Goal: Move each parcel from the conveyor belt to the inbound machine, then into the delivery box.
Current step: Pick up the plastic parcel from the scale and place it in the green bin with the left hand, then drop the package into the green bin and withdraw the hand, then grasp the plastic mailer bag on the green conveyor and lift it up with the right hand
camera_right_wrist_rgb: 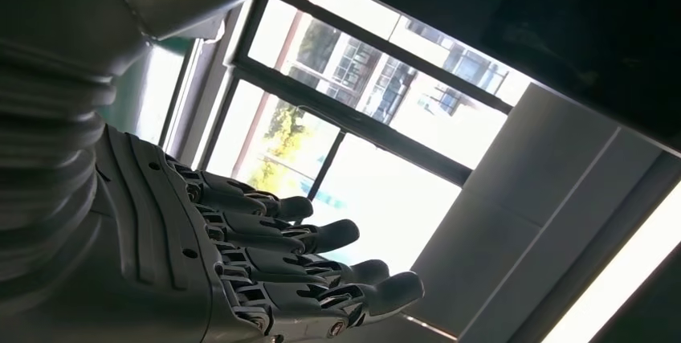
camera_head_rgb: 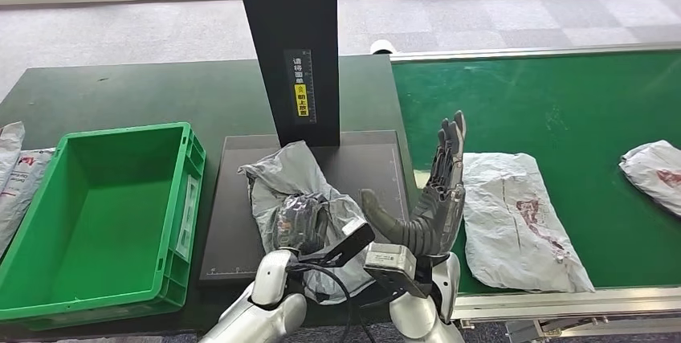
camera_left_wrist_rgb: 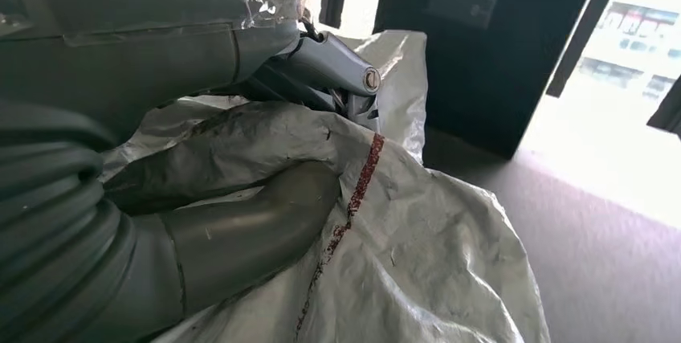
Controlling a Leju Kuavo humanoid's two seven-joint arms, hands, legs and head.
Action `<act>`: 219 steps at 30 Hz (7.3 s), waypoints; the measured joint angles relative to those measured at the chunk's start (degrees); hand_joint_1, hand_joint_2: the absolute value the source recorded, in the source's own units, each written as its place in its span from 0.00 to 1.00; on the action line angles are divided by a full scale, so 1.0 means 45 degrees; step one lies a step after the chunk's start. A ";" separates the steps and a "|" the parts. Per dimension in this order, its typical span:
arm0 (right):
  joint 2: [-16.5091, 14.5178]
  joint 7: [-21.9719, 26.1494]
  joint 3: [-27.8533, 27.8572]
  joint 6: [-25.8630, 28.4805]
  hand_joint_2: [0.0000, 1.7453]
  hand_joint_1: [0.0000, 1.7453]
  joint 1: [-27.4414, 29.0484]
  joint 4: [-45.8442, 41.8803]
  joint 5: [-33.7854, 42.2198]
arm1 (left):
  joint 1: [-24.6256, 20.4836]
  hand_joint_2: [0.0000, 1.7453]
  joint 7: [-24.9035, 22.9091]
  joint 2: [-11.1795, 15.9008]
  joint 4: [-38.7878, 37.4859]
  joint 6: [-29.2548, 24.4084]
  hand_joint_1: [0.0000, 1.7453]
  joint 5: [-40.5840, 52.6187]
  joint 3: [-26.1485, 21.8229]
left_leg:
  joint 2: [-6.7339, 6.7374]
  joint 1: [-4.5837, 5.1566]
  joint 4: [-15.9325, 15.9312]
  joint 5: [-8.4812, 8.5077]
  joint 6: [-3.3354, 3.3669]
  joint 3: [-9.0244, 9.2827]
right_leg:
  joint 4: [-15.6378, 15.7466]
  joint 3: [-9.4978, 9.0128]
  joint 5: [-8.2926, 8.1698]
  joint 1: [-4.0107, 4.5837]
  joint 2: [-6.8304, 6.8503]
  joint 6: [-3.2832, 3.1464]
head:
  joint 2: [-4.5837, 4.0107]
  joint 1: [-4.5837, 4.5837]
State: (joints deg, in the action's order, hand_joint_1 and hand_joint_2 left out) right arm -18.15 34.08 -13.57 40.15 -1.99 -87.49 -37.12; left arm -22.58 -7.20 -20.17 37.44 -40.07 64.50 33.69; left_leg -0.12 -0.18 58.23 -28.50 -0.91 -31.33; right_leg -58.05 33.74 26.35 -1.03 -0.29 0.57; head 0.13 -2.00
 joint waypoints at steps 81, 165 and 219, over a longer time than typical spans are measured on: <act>0.0017 0.1319 0.0183 -0.0010 1.00 0.00 0.0389 0.0035 0.1575 | 0.3595 1.00 0.4540 0.0184 1.2328 -0.0006 0.00 0.1339 -1.1589 | 0.0028 -0.0010 -0.0004 -0.0010 -0.0006 -0.0056 | -0.0004 0.0064 0.0009 0.0003 -0.0026 -0.0011 | 0.0000 0.0000; 0.1738 -1.1041 0.7634 -0.0986 1.00 0.00 -0.1904 0.9115 -1.1384 | 0.6565 1.00 1.0551 0.0737 1.5750 0.0017 0.00 -1.2223 -0.5379 | -0.0018 -0.0009 0.0008 -0.0029 0.0012 -0.0048 | 0.0027 0.0022 0.0018 0.0004 0.0012 0.0004 | 0.0000 -0.0002; 0.1207 -0.7375 0.7635 -0.0188 1.00 1.00 -0.1675 0.8924 -0.9635 | 0.6520 1.00 1.0548 0.0869 1.5635 0.0017 0.00 -1.2178 -0.5315 | -0.0048 -0.0010 0.0007 -0.0062 0.0035 -0.0004 | 0.0032 -0.0037 0.0060 0.0004 0.0041 0.0027 | 0.0000 -0.0001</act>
State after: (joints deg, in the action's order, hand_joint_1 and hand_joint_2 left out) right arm -12.72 0.90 20.79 39.31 -9.53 -47.33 -80.48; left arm 6.76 40.27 -16.26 107.79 -40.00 9.70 9.77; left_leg -0.33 -0.22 58.26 -28.78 -0.75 -31.35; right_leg -57.91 33.57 26.62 -1.01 -0.11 0.69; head 0.13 -2.01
